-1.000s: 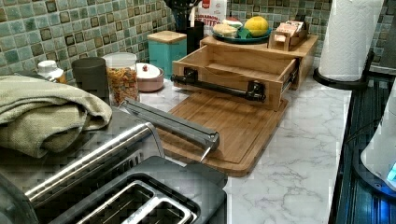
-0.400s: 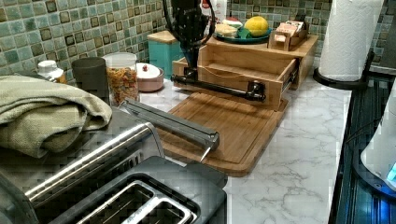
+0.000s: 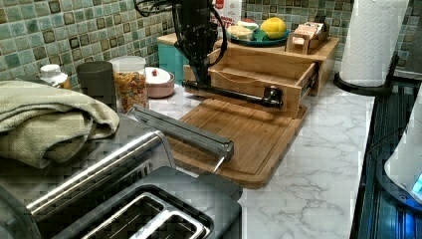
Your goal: Close the drawer.
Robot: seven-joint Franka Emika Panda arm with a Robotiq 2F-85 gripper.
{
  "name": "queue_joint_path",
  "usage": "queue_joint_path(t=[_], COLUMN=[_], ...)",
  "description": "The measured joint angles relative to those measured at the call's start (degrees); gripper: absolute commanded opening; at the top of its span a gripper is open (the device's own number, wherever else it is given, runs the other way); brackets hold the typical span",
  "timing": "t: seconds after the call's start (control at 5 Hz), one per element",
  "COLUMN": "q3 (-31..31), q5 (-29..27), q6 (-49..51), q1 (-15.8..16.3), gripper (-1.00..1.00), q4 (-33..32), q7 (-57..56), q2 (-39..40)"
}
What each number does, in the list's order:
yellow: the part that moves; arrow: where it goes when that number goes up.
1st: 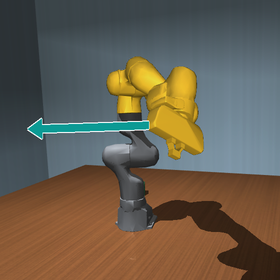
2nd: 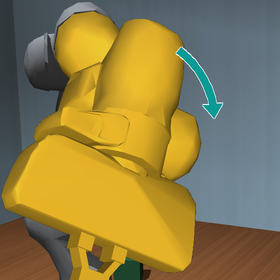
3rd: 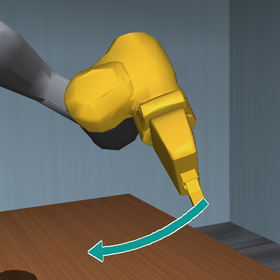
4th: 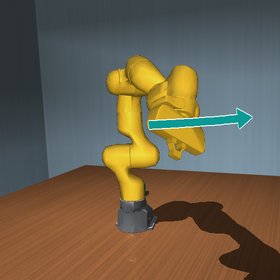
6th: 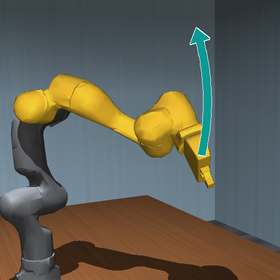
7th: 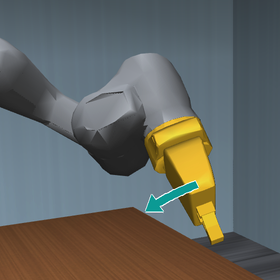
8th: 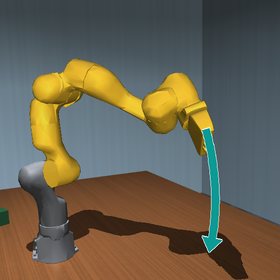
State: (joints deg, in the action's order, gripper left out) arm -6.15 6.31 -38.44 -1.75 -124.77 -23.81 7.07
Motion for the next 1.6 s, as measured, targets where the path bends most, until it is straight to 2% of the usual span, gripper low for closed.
queue_joint_path(t=[0.2, 0.8, 1.2, 1.6], q3=[0.7, 1.3, 1.4, 3.0], q5=[0.8, 1.5, 3.9, 6.8], q6=[-3.7, -4.4, -14.5, -10.8], q1=[-0.2, -1.0, -1.4, -3.8], gripper=[-1.0, -1.0, -1.0, -1.0], q4=[-1.1, -5.7, -8.2, -8.3], q7=[0.0, -3.6, -3.6, -9.3], q2=[1.2, 2.1, 2.6, 2.7])
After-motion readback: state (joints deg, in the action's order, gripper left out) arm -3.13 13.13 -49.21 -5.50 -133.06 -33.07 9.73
